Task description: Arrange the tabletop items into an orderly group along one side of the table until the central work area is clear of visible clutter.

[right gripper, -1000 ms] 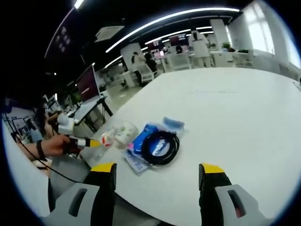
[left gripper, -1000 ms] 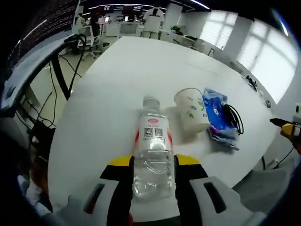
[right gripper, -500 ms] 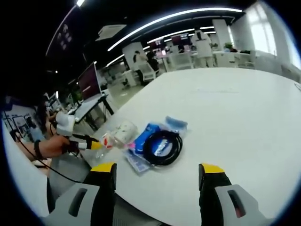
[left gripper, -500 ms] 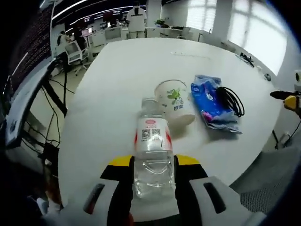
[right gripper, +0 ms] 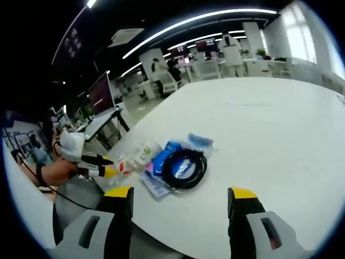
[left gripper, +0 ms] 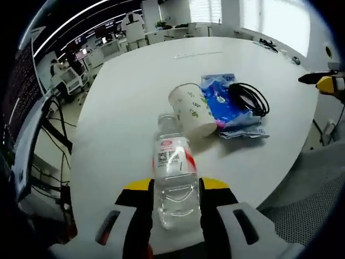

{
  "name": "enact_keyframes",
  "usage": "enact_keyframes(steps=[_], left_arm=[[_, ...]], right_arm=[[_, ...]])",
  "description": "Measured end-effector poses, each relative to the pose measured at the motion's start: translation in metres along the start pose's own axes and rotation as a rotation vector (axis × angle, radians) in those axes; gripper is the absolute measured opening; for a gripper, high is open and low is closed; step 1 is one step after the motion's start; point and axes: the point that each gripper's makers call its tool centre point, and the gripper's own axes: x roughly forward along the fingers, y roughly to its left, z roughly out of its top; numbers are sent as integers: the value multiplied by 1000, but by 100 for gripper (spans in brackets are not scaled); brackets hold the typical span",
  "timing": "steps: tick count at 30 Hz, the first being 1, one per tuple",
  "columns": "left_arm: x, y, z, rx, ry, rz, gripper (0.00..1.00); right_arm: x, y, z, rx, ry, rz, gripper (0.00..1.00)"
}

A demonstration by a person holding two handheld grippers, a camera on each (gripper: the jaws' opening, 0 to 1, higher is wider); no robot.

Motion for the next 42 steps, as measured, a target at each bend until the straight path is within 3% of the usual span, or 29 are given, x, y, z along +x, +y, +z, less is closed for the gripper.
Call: enact_keyframes(steps=[5, 11, 18, 25, 29, 32, 37, 42], left_arm=[[-2, -5, 6, 13, -19, -17, 29], [-3, -7, 7, -43, -44, -43, 27], [-2, 0, 12, -197, -104, -80, 21], [5, 16, 11, -419, -140, -122, 26], [12, 21, 7, -532, -123, -204, 31], [6, 7, 11, -605, -118, -260, 37], [17, 4, 8, -643, -78, -326, 43], [28, 5, 8, -604, -28, -307, 48]], right_arm=[[1, 2, -2, 2, 3, 6, 72], [2, 3, -3, 1, 6, 15, 72], [0, 3, -2, -4, 2, 16, 72], [-5, -1, -4, 1, 0, 4, 72], [-7, -1, -6, 4, 3, -3, 72], [-8, -2, -8, 3, 6, -5, 72], [-10, 0, -8, 3, 6, -8, 72], [-11, 0, -10, 7, 5, -16, 72]])
